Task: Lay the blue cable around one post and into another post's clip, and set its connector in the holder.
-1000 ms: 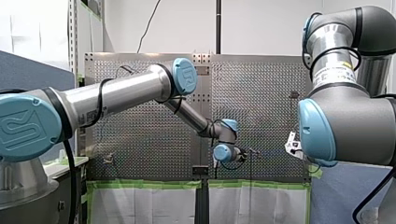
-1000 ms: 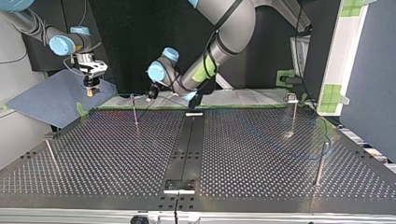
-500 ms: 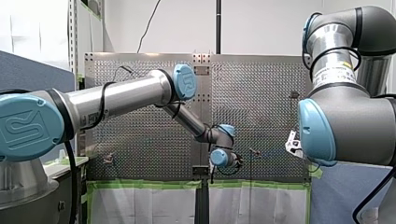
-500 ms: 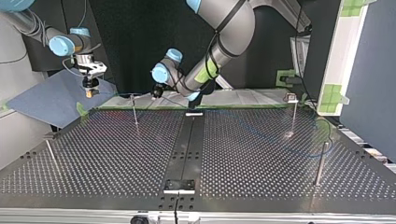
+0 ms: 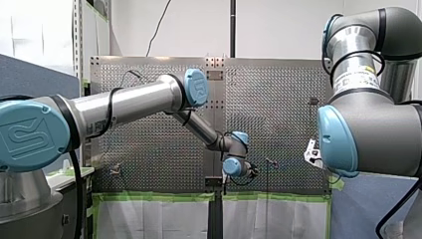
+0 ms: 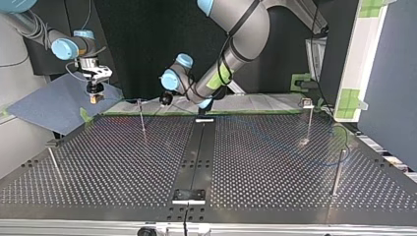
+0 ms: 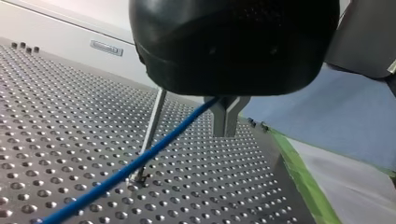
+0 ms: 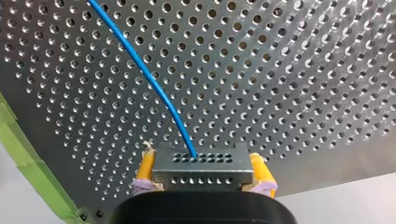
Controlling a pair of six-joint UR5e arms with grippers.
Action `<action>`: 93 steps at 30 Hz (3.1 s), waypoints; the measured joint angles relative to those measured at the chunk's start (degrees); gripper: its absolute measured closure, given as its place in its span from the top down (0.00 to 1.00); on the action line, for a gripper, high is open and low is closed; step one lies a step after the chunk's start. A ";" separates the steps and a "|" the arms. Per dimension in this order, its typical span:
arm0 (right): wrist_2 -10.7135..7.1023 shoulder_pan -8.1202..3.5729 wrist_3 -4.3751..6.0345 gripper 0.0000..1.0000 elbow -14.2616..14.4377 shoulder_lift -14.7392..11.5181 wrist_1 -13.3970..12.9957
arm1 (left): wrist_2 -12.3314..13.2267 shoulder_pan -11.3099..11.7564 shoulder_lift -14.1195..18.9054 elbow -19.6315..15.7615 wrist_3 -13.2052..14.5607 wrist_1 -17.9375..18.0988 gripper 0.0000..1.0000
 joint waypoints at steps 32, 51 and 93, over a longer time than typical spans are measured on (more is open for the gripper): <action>-0.31 0.75 -0.43 0.00 -6.87 4.26 4.71 | 1.21 2.16 -0.02 2.98 -1.69 -1.56 0.00; -0.30 1.03 -0.27 0.00 -10.45 4.92 6.36 | 1.60 2.98 -0.01 3.65 -1.98 -2.10 0.00; -0.26 1.58 -1.11 0.00 -12.57 6.17 8.33 | 1.72 1.31 3.02 -1.74 4.55 -2.64 0.98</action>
